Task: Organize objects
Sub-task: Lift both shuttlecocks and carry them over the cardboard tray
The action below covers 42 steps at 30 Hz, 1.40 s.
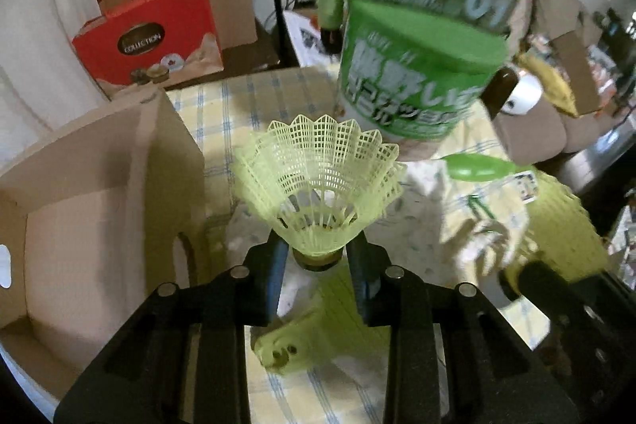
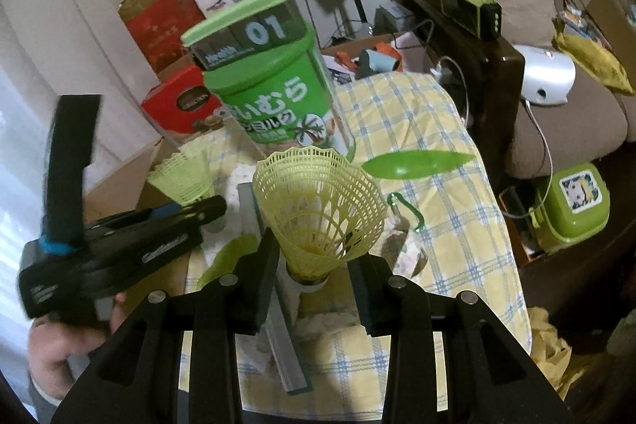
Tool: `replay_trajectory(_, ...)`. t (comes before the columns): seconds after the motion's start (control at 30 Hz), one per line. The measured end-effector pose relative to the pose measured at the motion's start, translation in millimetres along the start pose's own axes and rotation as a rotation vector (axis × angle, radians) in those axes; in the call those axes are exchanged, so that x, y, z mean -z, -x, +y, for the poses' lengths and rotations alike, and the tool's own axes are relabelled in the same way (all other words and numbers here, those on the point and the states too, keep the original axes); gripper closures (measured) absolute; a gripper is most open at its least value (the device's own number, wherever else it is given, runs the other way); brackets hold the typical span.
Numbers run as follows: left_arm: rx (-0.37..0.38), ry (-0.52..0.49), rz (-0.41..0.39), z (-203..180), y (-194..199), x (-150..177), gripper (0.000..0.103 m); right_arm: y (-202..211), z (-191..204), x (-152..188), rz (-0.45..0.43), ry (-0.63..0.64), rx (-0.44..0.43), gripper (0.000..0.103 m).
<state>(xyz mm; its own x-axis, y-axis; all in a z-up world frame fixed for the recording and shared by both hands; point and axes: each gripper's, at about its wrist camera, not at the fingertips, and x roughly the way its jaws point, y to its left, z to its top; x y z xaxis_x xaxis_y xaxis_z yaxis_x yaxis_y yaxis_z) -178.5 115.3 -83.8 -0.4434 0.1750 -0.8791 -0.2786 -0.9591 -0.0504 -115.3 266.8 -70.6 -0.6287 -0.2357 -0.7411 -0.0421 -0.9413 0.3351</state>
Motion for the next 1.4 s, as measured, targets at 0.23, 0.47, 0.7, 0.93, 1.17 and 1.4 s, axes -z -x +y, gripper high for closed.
replay_trajectory(0.23, 0.017, 0.016, -0.083, 8.7, 43.2, 18.2, 0.076, 7.5, 20.7, -5.0, -0.02, 0.063, 0.007, 0.068)
replay_trajectory(0.47, 0.023, 0.046, -0.122, 26.2, 66.9, 33.6, 0.076, 9.7, 40.5, -5.2, -0.026, 0.138, 0.02, 0.068)
replay_trajectory(0.7, -0.018, 0.092, -0.169, 42.8, 85.0, 43.5, 0.076, 13.8, 60.5, -2.5, -0.057, 0.197, 0.03, 0.068)
replay_trajectory(0.93, -0.047, 0.13, -0.192, 57.7, 100.6, 49.2, 0.076, 21.2, 83.3, -6.9, -0.088, 0.243, 0.04, 0.068)
replay_trajectory(1.17, -0.078, 0.168, -0.208, 81.2, 113.3, 53.1, 0.076, 18.2, 110.8, -7.4, -0.088, 0.288, 0.028, 0.068)
replay_trajectory(1.4, -0.113, 0.2, -0.227, 105.8, 126.4, 56.7, 0.076, 12.9, 139.7, -6.0, -0.088, 0.328, 0.013, 0.068)
